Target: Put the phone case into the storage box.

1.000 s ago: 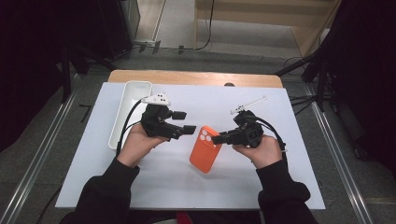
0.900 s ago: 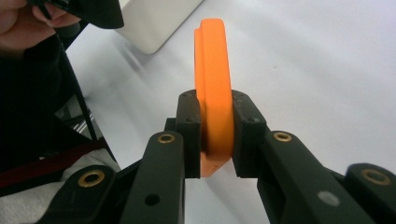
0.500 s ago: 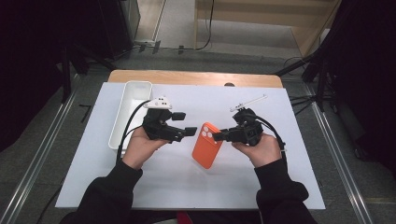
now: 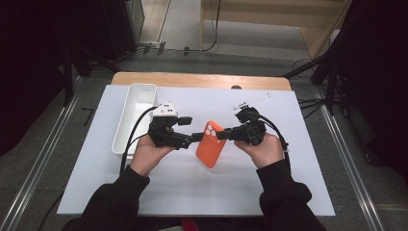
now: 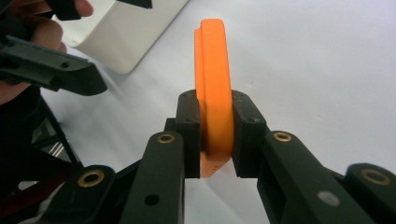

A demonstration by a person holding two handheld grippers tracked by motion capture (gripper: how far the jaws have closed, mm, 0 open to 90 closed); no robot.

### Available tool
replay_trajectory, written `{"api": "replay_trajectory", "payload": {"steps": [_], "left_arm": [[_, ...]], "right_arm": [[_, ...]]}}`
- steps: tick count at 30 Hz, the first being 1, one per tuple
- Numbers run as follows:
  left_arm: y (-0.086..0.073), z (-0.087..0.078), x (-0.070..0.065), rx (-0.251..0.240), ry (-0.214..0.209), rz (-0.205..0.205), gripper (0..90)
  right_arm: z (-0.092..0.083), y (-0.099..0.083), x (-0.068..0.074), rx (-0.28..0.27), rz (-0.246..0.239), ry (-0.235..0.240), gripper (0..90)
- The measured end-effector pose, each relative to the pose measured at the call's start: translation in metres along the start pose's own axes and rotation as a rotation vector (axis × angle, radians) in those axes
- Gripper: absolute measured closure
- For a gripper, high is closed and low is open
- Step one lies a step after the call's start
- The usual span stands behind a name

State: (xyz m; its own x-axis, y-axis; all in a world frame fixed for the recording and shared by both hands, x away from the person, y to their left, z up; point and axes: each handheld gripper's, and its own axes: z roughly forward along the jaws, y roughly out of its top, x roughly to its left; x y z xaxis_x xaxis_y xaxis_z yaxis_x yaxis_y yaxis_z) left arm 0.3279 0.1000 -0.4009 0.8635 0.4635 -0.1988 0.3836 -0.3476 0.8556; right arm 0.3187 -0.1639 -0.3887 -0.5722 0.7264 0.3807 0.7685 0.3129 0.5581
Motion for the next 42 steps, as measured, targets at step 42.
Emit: {"api": "replay_trajectory", "payload": {"steps": [42], "left_arm": [[-0.011,0.04,-0.02,0.014,0.171,0.043,0.0]], "right_arm": [[0.012,0.025,0.008,0.004,-0.009,-0.023,74.4]]}}
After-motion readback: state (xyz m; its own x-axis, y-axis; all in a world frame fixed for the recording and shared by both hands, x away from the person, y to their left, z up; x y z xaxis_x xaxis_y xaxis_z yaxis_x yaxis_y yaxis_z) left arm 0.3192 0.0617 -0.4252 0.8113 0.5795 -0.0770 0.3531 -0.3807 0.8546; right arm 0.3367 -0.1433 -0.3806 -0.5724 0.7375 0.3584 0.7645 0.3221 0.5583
